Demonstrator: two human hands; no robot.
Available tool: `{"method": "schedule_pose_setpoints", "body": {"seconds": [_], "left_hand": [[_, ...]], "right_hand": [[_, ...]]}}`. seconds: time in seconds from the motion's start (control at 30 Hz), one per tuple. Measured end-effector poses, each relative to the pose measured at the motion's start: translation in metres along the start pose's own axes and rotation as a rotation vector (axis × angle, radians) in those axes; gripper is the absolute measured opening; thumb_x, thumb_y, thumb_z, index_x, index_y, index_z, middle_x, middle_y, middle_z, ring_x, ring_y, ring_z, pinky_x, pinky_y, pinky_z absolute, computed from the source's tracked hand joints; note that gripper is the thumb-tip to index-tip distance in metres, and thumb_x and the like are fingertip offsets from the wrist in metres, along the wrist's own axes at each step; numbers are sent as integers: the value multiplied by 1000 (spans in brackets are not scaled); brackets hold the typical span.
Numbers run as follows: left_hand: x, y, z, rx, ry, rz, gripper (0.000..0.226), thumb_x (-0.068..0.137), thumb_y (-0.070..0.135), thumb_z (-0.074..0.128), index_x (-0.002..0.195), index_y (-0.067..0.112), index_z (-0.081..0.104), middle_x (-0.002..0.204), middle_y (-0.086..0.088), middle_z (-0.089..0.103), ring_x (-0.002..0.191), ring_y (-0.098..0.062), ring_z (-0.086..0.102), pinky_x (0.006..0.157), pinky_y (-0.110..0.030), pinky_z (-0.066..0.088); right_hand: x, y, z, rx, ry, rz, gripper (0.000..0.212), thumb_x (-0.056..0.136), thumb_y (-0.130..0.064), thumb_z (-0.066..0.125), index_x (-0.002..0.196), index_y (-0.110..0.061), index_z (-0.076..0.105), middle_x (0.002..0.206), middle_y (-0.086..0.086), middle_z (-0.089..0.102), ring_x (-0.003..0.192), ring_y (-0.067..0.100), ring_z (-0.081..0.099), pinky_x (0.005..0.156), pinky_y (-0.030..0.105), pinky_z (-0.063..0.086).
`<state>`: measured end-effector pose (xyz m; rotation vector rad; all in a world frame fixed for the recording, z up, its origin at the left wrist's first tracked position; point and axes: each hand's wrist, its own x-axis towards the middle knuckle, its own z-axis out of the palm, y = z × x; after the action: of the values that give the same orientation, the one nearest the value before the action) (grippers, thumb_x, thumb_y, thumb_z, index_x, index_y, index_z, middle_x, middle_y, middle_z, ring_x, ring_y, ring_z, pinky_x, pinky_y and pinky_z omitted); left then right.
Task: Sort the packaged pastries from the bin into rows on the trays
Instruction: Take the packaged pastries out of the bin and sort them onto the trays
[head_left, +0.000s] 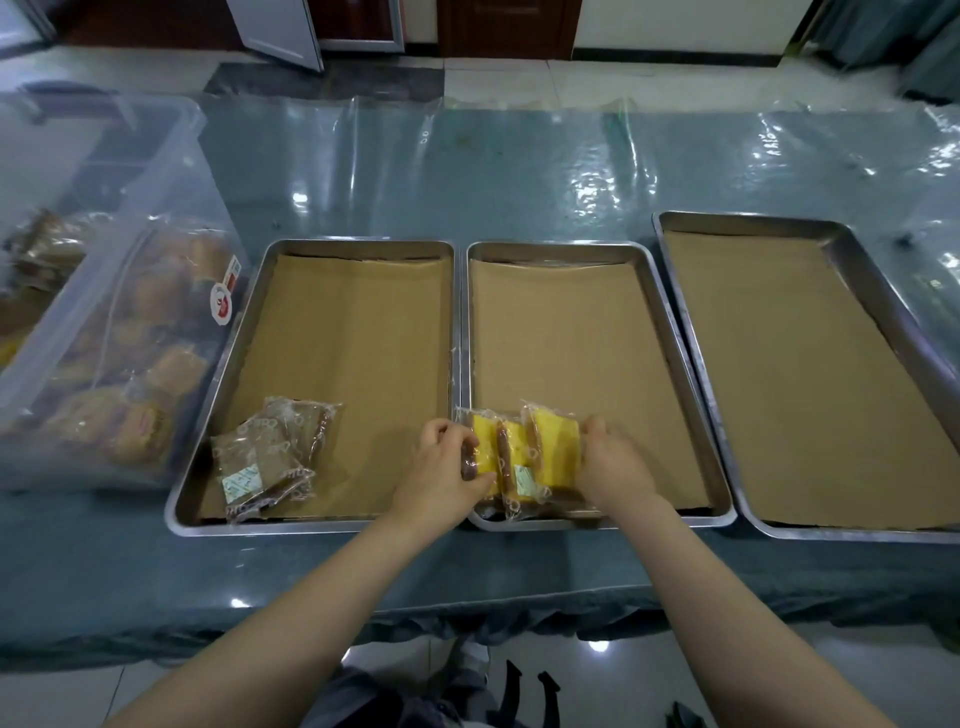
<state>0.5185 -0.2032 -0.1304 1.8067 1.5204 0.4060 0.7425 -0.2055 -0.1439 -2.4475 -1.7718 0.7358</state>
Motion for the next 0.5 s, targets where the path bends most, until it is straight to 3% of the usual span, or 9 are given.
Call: {"method": "schedule_pose_setpoints", "body": {"seconds": [0.17,0.3,0.5], "left_hand": [[4,3,-28,-29,50,5,29,90,34,64,115,25,51,129,9,36,117,-4,38,96,-20,29],[6,6,-67,-57,66,14,34,93,36,59,124,26,48,132,11,38,120,-4,39,99,-25,32],[7,14,-154,-129,154,65,33,94,30,59,126,26,49,127,12,40,114,-2,40,98,-24,33]], "right_hand": [[0,-29,-23,90,130,-66,47,86,1,42,131,-9,44,125,15,56,112,31,49,81,36,44],[0,-71,-41,191,126,-134,40,91,-7,45,131,-13,43,126,12,56,111,29,53,81,35,46],[-1,-156,-66,390,127,-224,31,94,-16,51,124,-16,46,107,-1,56,94,20,56,70,26,37]]}}
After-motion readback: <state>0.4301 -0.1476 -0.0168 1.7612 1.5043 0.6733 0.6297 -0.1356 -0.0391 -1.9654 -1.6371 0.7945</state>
